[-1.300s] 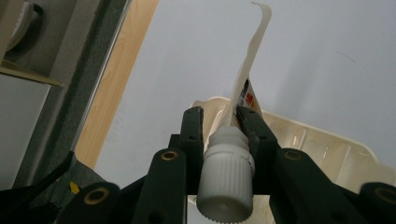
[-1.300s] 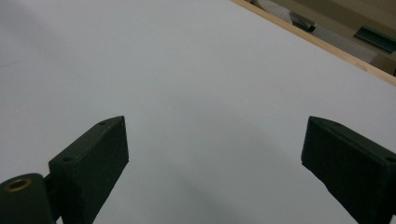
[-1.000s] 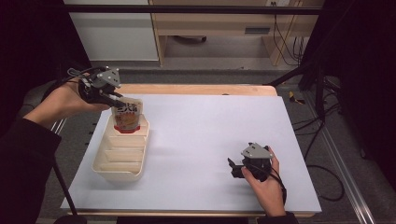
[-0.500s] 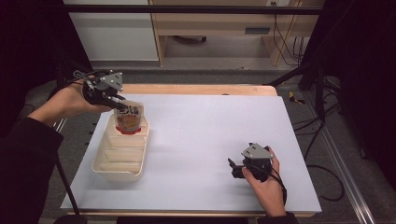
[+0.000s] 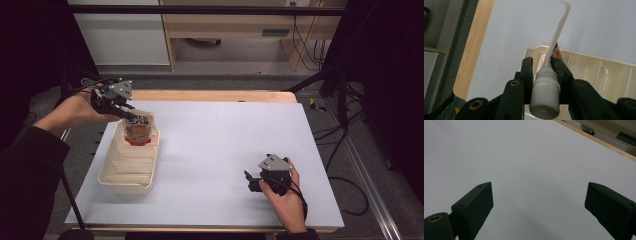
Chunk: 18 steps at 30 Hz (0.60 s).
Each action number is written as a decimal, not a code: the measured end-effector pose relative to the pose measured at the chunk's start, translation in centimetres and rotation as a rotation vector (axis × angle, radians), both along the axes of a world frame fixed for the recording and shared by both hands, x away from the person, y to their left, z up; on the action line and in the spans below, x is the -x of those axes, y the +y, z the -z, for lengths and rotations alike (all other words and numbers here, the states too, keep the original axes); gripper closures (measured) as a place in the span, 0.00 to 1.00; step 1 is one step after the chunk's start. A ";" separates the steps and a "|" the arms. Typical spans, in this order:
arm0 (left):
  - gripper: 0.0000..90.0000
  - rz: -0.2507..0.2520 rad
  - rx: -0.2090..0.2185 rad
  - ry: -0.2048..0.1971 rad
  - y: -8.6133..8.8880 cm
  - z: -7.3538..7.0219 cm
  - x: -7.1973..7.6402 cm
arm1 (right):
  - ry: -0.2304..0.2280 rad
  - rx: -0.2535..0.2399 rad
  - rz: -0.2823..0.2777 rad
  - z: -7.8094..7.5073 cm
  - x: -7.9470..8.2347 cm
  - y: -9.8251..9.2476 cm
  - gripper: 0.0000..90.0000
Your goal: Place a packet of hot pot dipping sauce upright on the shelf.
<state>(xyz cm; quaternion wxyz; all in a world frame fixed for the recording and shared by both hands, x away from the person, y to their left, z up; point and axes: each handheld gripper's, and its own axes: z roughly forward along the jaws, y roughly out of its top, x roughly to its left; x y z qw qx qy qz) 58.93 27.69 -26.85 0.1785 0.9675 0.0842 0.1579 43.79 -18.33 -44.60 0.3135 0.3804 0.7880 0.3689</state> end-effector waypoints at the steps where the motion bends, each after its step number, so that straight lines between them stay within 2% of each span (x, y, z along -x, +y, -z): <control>1: 0.81 -0.001 0.000 0.002 0.1 0.1 0.0 | 0.001 0.001 -0.001 0.0 0.0 0.0 0.10; 7: 0.81 0.002 -0.008 0.007 0.4 0.7 0.1 | 0.004 0.001 0.000 0.0 0.0 0.0 0.10; 18: 0.81 0.012 0.005 0.016 0.5 1.4 0.4 | 0.006 0.006 -0.011 0.1 -0.1 0.1 0.10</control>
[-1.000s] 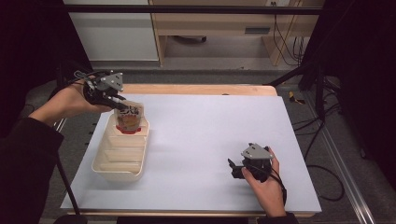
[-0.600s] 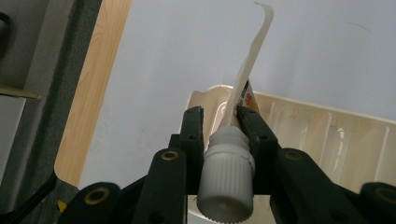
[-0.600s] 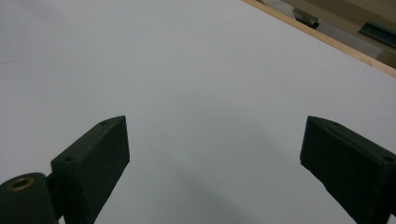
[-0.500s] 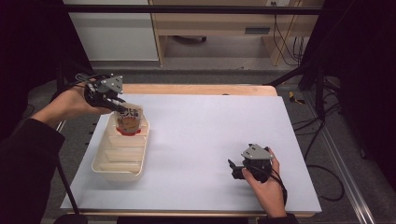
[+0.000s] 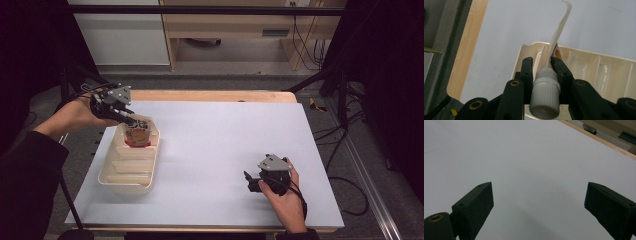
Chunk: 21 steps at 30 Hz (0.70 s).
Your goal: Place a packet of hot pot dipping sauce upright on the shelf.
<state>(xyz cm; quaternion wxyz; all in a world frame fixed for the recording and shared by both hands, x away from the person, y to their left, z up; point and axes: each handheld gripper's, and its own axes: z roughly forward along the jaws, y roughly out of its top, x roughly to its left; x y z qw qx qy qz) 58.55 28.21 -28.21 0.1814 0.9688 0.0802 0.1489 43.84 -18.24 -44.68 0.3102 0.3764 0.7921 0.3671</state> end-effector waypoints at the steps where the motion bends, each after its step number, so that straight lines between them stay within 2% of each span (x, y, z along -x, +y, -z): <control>1: 0.81 0.001 -0.002 -0.001 0.0 0.1 0.0 | 0.001 -0.001 0.001 0.0 0.0 0.0 0.10; 4: 0.81 0.001 -0.007 0.001 0.1 0.3 0.0 | 0.002 -0.001 0.000 0.0 0.0 0.0 0.10; 9: 0.81 0.002 0.010 0.007 0.2 0.7 0.0 | 0.012 0.002 -0.004 0.1 -0.1 0.1 0.10; 21: 0.81 0.017 -0.027 0.026 -0.1 2.0 0.2 | 0.015 0.002 -0.005 0.2 -0.1 0.0 0.10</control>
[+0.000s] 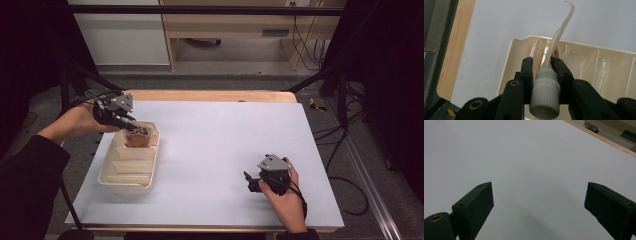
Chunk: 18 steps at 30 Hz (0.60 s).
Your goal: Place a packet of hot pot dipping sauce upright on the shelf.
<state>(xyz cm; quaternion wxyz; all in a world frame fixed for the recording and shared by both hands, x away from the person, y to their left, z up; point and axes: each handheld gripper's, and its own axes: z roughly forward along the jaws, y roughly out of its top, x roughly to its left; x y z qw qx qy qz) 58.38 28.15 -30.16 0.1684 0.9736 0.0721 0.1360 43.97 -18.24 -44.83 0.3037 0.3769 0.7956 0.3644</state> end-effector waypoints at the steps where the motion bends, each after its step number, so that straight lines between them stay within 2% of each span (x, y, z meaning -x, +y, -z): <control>1: 0.81 -0.001 0.000 0.000 0.0 0.0 0.0 | -0.001 0.003 -0.002 0.0 0.0 0.0 0.10; 13: 0.81 0.001 0.000 0.012 0.2 1.3 0.0 | 0.004 0.003 -0.003 0.1 0.0 0.1 0.10; 18: 0.81 -0.008 0.000 0.010 0.4 1.4 -0.1 | 0.003 0.006 -0.004 0.1 0.0 0.0 0.10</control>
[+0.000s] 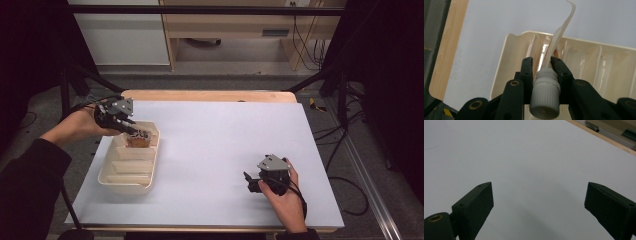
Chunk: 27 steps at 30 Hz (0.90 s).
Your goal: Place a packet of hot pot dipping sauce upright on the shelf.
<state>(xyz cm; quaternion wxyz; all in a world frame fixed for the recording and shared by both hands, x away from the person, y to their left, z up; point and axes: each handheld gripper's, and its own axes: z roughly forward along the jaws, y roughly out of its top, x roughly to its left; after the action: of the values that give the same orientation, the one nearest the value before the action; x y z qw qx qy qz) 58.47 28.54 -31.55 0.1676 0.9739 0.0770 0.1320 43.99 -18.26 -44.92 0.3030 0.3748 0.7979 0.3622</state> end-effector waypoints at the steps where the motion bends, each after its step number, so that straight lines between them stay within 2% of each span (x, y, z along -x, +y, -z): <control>1: 0.81 -0.003 0.001 0.000 0.1 0.0 0.0 | 0.001 0.000 0.001 0.0 0.0 0.0 0.10; 13: 0.81 -0.016 0.022 0.001 0.3 0.2 -0.2 | 0.002 -0.004 0.001 0.0 0.0 0.1 0.10; 19: 0.81 -0.026 0.013 0.004 0.7 0.3 0.0 | 0.002 -0.006 0.000 0.0 0.1 0.1 0.10; 21: 0.81 -0.036 -0.002 0.000 1.0 0.4 0.2 | 0.000 -0.006 0.000 0.0 0.1 0.1 0.10; 27: 0.80 -0.053 0.007 -0.003 1.5 0.7 0.4 | 0.003 0.002 -0.007 -0.1 0.2 0.2 0.09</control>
<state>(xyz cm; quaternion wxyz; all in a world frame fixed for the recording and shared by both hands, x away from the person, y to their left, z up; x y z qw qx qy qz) 58.11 30.05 -32.21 0.1678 0.9707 0.1031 0.1377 43.78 -18.09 -44.87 0.3008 0.3725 0.7999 0.3619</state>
